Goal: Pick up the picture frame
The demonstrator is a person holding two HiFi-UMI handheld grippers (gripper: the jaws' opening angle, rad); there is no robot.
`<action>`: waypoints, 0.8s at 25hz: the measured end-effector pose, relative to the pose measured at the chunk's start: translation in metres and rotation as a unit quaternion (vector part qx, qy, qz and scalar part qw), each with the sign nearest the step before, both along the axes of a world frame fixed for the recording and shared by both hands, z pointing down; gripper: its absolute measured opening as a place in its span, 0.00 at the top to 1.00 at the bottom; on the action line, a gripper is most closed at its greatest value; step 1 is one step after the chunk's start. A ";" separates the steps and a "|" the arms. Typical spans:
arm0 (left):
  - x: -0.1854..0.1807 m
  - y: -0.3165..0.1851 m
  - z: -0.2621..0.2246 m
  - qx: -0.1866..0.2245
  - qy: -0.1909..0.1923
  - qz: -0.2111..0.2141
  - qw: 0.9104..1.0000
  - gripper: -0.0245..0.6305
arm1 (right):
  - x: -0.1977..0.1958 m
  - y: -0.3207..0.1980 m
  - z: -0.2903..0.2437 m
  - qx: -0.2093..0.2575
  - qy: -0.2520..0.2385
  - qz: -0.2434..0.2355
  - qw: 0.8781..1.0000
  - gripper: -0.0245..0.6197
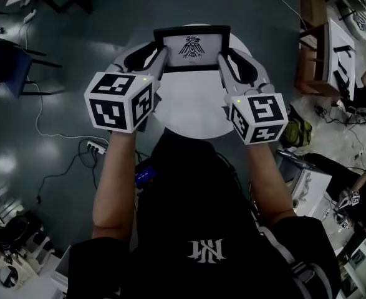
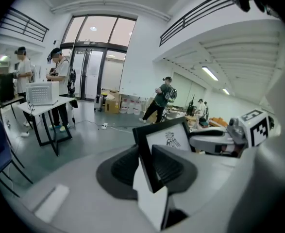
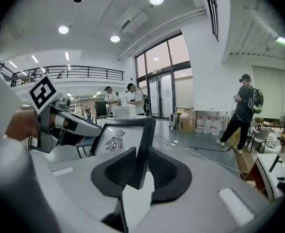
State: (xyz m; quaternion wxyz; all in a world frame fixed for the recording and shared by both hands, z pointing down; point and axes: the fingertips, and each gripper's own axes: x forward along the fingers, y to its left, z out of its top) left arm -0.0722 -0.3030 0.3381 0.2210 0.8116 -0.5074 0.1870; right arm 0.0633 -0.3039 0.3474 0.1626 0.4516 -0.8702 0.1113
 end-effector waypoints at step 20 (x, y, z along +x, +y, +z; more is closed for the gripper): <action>0.014 0.057 -0.235 0.226 -0.017 -0.004 0.974 0.84 | 0.015 0.056 -0.228 0.210 -0.058 0.005 0.976 0.85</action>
